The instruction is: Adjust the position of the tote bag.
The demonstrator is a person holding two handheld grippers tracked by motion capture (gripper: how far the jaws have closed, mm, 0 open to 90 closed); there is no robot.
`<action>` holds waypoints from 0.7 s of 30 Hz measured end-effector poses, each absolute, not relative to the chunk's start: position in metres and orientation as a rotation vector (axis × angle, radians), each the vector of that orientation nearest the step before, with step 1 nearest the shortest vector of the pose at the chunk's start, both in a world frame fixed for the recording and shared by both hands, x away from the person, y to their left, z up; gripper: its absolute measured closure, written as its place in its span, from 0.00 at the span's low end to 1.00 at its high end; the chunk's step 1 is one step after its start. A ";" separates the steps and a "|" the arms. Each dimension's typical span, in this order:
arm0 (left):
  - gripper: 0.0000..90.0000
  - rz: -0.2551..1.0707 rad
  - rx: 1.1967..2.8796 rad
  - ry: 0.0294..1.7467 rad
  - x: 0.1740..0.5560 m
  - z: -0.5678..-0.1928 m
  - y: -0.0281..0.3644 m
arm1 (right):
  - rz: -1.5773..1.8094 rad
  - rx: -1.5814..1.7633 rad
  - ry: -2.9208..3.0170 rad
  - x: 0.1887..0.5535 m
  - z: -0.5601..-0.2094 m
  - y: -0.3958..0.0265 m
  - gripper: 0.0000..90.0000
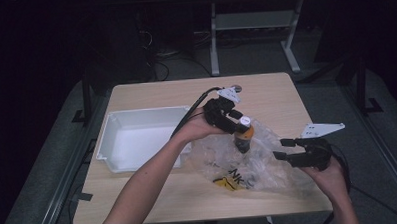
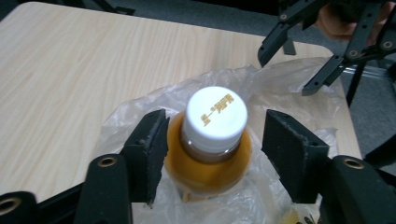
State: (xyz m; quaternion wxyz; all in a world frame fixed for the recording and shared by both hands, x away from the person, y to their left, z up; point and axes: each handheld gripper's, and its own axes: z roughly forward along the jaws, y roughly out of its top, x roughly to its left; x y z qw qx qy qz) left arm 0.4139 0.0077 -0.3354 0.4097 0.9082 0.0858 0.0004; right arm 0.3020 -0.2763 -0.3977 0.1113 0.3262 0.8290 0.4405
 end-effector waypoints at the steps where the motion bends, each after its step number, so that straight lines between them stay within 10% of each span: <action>1: 0.47 -0.008 2.295 0.219 0.414 -0.336 0.006 | 1.292 0.959 2.433 0.302 -0.398 -0.276 0.46; 21: 0.60 0.020 2.375 0.161 0.418 -0.331 -0.005 | 1.285 0.931 2.431 0.302 -0.396 -0.276 0.45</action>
